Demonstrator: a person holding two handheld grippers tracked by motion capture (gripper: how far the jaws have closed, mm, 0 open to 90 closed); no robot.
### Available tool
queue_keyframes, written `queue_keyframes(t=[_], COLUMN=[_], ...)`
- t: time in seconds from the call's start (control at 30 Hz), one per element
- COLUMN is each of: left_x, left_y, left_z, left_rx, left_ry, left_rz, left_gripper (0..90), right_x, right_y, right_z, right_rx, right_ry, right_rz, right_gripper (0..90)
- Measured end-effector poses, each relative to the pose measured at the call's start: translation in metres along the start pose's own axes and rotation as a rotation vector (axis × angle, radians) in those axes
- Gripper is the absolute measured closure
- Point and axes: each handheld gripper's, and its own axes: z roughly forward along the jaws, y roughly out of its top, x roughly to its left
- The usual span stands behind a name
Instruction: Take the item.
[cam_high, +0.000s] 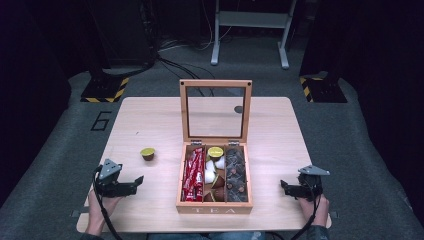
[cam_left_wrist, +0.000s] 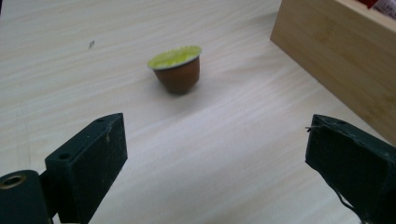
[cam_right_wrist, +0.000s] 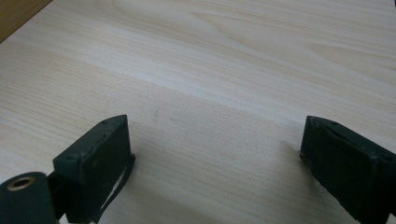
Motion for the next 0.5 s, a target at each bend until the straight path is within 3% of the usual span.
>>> queue_keyframes(t=[0.3,0.5], left_x=[0.004,0.011], left_y=[-0.030,-0.040], left_z=[0.000,0.006], left_rx=[0.113,0.140], left_ry=[0.065,0.074], left_rz=[0.037,0.012], left_gripper=[3.0,2.4], right_x=[0.000,0.000], right_y=[0.000,0.000], right_z=[0.000,0.000], right_rx=[-0.001,-0.002], right_ry=[-0.001,-0.001], right_rz=[0.002,-0.002], right_gripper=[8.1,8.1])
